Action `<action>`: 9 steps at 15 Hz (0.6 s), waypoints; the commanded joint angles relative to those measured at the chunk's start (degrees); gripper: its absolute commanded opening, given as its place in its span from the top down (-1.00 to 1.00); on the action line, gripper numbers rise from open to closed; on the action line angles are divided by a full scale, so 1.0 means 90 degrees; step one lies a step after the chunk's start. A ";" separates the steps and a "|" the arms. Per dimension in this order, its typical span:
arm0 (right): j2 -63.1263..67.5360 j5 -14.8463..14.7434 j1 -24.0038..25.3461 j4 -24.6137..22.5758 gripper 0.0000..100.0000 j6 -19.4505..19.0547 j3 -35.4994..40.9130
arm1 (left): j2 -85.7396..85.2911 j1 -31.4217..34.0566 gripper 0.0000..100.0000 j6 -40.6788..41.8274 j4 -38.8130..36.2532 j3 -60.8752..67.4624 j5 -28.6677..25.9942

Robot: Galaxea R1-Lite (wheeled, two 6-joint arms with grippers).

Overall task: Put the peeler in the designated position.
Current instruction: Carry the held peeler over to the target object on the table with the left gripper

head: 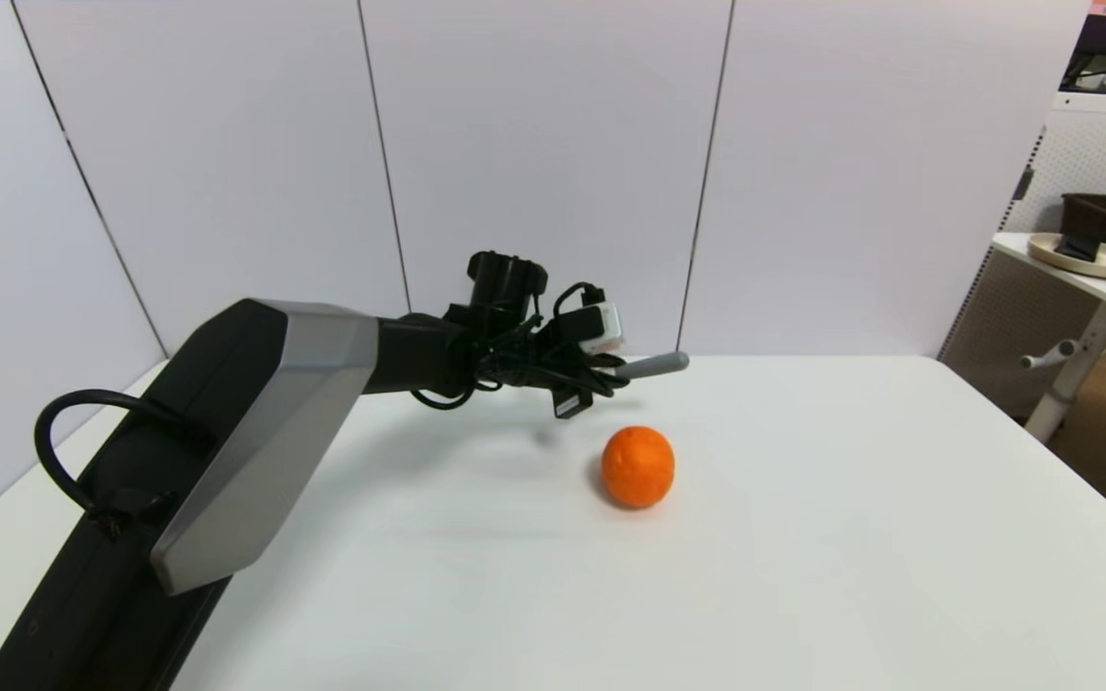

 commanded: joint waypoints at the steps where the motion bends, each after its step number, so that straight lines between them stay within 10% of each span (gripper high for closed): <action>1: -0.0002 0.0002 0.0000 0.0001 -1.00 -0.0002 0.0000 | 0.0183 -0.0008 1.00 -0.0061 -0.0006 0.0000 -0.0020; 9: -0.0002 0.0002 0.0000 0.0001 -1.00 -0.0002 0.0000 | 0.0310 0.0002 1.00 -0.0061 -0.0015 0.0000 -0.0030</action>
